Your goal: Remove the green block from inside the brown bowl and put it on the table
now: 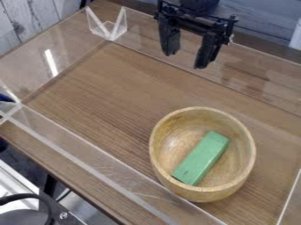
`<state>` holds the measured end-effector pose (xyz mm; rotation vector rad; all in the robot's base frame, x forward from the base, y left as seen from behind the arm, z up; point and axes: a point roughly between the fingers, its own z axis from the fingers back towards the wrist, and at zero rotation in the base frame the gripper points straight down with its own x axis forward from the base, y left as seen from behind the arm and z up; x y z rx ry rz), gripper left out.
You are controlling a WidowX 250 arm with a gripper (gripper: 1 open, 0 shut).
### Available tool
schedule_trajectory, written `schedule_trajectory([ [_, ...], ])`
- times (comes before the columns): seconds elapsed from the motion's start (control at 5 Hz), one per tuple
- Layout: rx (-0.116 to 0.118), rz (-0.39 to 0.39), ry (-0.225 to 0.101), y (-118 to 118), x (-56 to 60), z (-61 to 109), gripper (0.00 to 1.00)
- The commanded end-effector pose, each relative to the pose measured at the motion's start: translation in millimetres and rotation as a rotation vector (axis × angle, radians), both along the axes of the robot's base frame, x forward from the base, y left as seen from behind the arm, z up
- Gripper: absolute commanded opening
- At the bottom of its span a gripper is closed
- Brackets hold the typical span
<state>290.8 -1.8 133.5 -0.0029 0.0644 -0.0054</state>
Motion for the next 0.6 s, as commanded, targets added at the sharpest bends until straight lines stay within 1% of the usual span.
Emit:
schedule_trajectory([
  [0.0,0.004,-0.06,0.017,-12.5,-8.6,-6.2,1.0],
  [0.2,0.001,-0.1,0.0,-22.7,-19.6,-13.7,1.0],
  [0.4,0.0,-0.137,-0.033,-34.7,-27.7,-25.8,1.0],
])
